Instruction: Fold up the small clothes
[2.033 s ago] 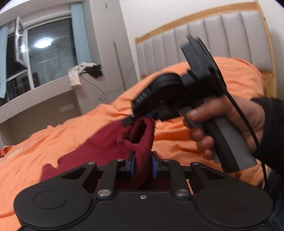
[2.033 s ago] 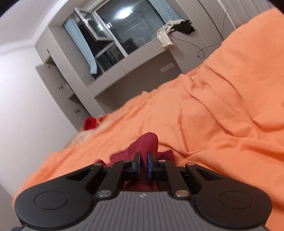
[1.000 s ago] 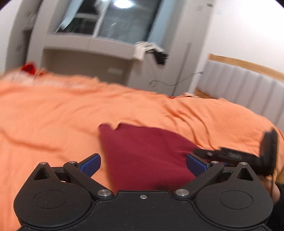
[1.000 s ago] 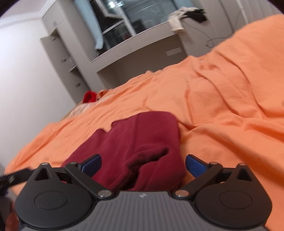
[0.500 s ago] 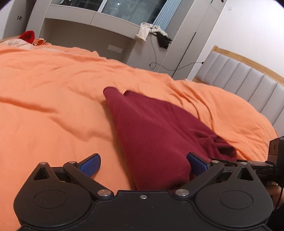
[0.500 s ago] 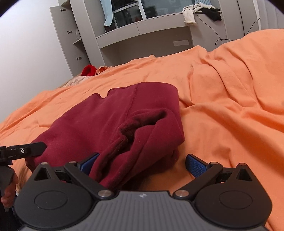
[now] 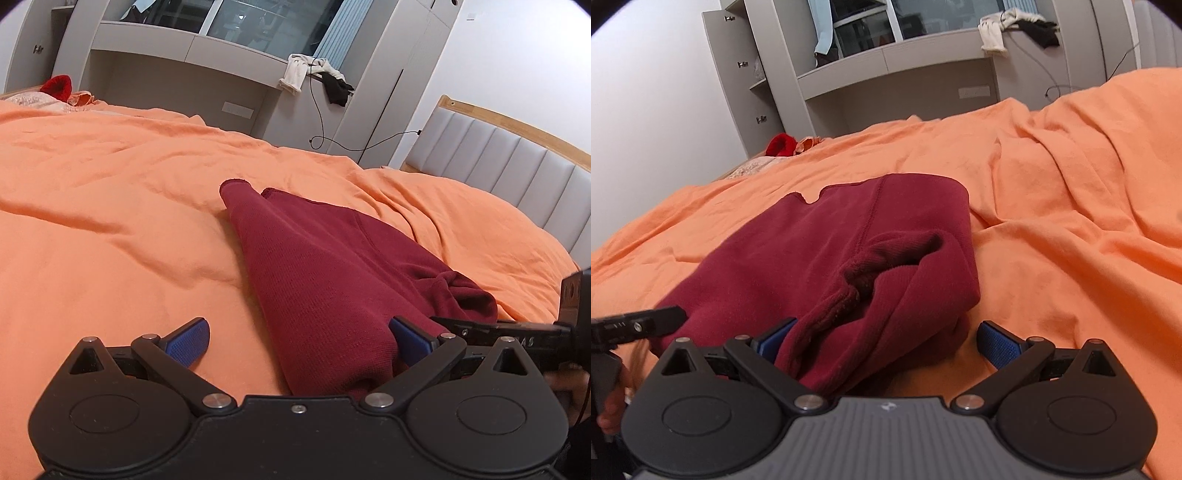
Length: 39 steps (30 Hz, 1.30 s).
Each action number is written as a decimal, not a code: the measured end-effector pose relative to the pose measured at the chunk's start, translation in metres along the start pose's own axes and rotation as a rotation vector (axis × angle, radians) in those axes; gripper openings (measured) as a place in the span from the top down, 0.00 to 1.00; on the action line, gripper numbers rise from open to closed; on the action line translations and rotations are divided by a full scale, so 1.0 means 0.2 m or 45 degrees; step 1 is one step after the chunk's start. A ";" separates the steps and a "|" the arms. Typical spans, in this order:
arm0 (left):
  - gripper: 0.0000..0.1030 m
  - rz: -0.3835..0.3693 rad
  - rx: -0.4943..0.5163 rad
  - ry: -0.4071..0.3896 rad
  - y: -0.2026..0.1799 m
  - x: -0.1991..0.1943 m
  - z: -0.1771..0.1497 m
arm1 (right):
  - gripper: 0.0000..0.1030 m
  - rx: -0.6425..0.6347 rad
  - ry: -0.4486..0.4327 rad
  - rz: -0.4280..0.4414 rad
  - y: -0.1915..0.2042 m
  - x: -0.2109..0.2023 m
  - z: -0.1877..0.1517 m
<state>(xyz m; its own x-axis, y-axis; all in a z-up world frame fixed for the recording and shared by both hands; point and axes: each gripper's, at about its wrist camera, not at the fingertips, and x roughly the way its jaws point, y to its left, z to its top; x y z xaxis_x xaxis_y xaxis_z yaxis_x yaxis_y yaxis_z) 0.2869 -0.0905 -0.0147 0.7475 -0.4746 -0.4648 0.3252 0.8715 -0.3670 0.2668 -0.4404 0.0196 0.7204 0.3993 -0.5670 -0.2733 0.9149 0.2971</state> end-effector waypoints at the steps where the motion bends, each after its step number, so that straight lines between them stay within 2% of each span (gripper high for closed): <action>1: 0.00 0.001 0.002 -0.003 0.00 0.00 0.00 | 0.00 0.015 -0.003 0.013 -0.01 -0.01 0.01; 5: 0.00 -0.002 -0.006 -0.004 0.00 -0.01 0.00 | 0.00 0.072 -0.090 0.022 -0.06 -0.08 0.04; 9: 0.00 -0.001 -0.008 -0.005 0.00 -0.01 0.00 | 0.00 0.248 -0.193 0.018 -0.15 -0.14 0.07; 12: 0.00 0.000 -0.008 -0.004 0.00 -0.01 0.00 | 0.00 0.341 -0.243 -0.011 -0.20 -0.10 0.09; 13: 0.00 0.001 -0.010 -0.005 0.00 -0.01 0.00 | 0.07 0.346 -0.249 -0.028 -0.21 -0.09 0.10; 14: 0.00 0.001 -0.012 -0.005 0.00 -0.01 0.00 | 0.19 0.337 -0.241 -0.040 -0.21 -0.06 0.10; 16: 0.00 0.002 -0.014 -0.005 0.00 -0.01 -0.01 | 0.33 0.303 -0.215 -0.054 -0.19 0.00 0.12; 18: 0.00 0.002 -0.017 -0.004 0.00 -0.01 -0.01 | 0.47 0.266 -0.232 -0.066 -0.16 0.03 0.12; 19: 0.00 0.000 -0.019 -0.004 0.00 -0.01 -0.01 | 0.59 0.240 -0.244 -0.075 -0.14 0.04 0.11; 20: 0.00 -0.001 -0.024 -0.004 0.01 -0.01 -0.01 | 0.66 0.201 -0.260 -0.085 -0.11 0.04 0.11; 23: 0.00 -0.001 -0.028 -0.003 0.01 -0.01 -0.01 | 0.74 -0.053 -0.326 -0.182 0.04 0.03 0.08; 25: 0.00 0.001 -0.028 -0.002 0.01 -0.02 -0.01 | 0.75 -0.285 -0.379 -0.255 0.17 0.02 0.04; 27: 0.00 0.003 -0.032 -0.002 0.01 -0.02 -0.01 | 0.75 -0.500 -0.422 -0.273 0.30 0.03 -0.01; 31: 0.00 0.012 -0.030 -0.006 0.00 -0.01 -0.01 | 0.75 -0.709 -0.420 -0.284 0.45 0.07 -0.08; 33: 0.00 0.013 -0.030 -0.008 0.00 -0.01 -0.02 | 0.75 -0.718 -0.411 -0.304 0.46 0.08 -0.08; 35: 0.00 0.012 -0.031 -0.008 0.00 -0.01 -0.02 | 0.74 -0.660 -0.409 -0.328 0.42 0.08 -0.06; 36: 0.00 0.013 -0.031 -0.009 0.00 -0.01 -0.02 | 0.72 -0.603 -0.403 -0.340 0.39 0.07 -0.05; 39: 0.00 0.014 -0.028 -0.010 0.00 -0.01 -0.02 | 0.60 -0.382 -0.356 -0.327 0.26 0.04 0.00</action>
<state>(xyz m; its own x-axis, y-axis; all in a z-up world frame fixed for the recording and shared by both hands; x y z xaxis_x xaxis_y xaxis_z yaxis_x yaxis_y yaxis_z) 0.2828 -0.0896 -0.0174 0.7552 -0.4641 -0.4628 0.3041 0.8736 -0.3798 0.2592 -0.3901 0.0297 0.9212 0.1649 -0.3523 -0.2064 0.9749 -0.0832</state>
